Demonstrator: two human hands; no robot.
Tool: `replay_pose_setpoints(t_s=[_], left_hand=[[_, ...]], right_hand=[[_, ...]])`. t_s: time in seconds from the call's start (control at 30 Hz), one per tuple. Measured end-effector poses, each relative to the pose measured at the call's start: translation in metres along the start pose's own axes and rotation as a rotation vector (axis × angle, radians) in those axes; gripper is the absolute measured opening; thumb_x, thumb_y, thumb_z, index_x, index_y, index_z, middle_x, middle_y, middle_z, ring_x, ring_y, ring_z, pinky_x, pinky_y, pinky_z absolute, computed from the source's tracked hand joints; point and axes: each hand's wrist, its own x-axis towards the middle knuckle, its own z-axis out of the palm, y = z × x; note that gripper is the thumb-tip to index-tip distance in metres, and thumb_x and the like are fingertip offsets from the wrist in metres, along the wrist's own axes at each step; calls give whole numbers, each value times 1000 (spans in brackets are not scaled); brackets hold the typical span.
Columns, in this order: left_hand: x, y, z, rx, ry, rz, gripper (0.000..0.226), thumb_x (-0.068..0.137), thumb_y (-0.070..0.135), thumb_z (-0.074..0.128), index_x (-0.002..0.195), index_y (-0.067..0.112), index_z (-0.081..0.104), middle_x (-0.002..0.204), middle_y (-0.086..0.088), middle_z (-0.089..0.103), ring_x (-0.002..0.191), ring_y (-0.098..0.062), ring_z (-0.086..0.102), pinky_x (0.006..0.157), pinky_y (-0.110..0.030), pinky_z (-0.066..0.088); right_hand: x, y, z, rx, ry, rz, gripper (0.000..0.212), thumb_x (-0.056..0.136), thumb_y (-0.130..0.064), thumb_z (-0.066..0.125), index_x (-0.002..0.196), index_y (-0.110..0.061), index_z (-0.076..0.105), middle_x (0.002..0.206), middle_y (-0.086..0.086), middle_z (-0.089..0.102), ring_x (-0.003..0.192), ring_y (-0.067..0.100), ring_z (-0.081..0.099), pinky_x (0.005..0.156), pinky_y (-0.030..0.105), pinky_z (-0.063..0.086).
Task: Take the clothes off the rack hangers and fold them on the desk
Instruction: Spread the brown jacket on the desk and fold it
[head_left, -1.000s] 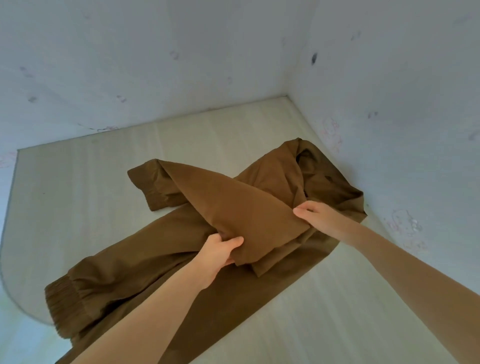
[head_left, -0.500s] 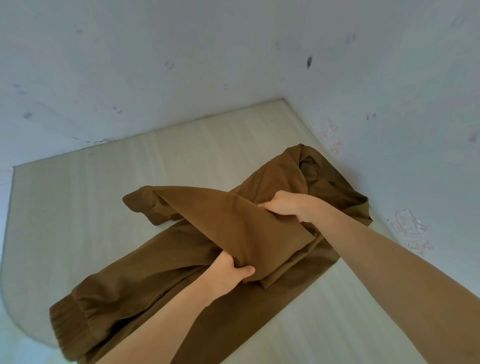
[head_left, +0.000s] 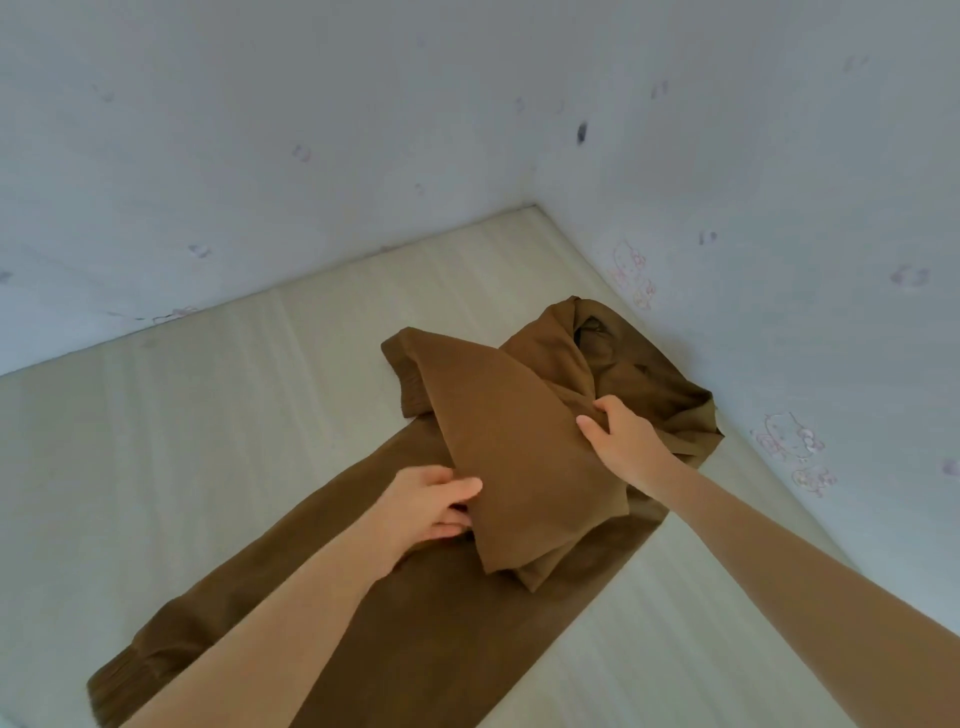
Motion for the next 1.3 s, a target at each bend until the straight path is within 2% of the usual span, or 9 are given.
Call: replay_pose_setpoints(t_s=[0.23, 0.37, 0.47, 0.6, 0.87, 1.03, 1.17, 1.23, 1.3], left_hand=[[49, 67, -38, -635, 35, 5, 83, 83, 34, 73, 150, 10, 30, 147, -10, 43, 134, -28, 44, 113, -45, 34], [50, 90, -43, -629, 94, 33, 48, 76, 28, 80, 119, 14, 64, 114, -6, 69, 106, -23, 65, 91, -40, 52], [51, 76, -48, -556, 103, 39, 43, 86, 23, 69, 127, 12, 61, 113, -6, 70, 103, -23, 66, 79, -37, 53], [63, 38, -47, -591, 152, -62, 48, 100, 17, 50, 146, 9, 38, 131, -10, 57, 114, -28, 59, 99, -47, 48], [82, 26, -44, -810, 222, -2, 48, 101, 16, 48, 147, 8, 36, 140, -11, 50, 124, -31, 52, 108, -50, 40], [95, 26, -66, -862, 282, 129, 55, 94, 2, 50, 139, 32, 46, 133, -2, 56, 118, -27, 56, 98, -48, 47], [100, 43, -79, -743, 300, 142, 50, 91, -9, 49, 136, 14, 50, 129, -10, 59, 111, -27, 59, 85, -39, 51], [89, 58, -73, -601, 303, 253, 49, 91, -14, 48, 134, 8, 51, 124, -7, 62, 113, -26, 60, 91, -37, 50], [68, 77, -61, -454, 312, 410, 47, 92, -13, 47, 130, 14, 54, 114, 4, 65, 107, -16, 63, 94, -33, 51]], right_hand=[[-4, -15, 2, 87, 23, -269, 29, 99, -26, 50, 127, -22, 43, 124, -1, 55, 98, 8, 53, 91, 17, 42], [-11, -15, -1, 63, 194, -399, 30, 98, -25, 50, 128, -22, 47, 110, -8, 58, 87, 3, 54, 86, 12, 44], [-12, -17, 3, 41, 328, -277, 37, 95, -33, 56, 129, -23, 46, 113, -7, 56, 92, 7, 57, 86, 19, 48], [-23, -27, 30, -439, 567, -319, 63, 80, -22, 75, 136, -12, 47, 129, 13, 54, 114, 32, 56, 94, 42, 50], [-7, -5, 85, -664, 198, -623, 55, 98, -60, 20, 149, -40, 24, 157, 1, 29, 144, 35, 26, 115, 51, 22], [4, 18, 103, -656, 116, -647, 56, 100, -58, 18, 153, -40, 8, 161, 0, 15, 147, 34, 11, 118, 50, 16], [8, 17, 107, -603, 65, -641, 55, 100, -58, 16, 151, -44, 1, 163, -3, 3, 148, 31, -4, 119, 49, 3], [9, 11, 96, -517, 20, -646, 52, 101, -55, 21, 151, -44, 7, 162, -5, 3, 148, 26, -9, 120, 45, -4], [2, 3, 77, -299, 63, -631, 44, 103, -42, 33, 145, -31, 38, 154, -3, 32, 147, 21, 18, 122, 42, 14]])
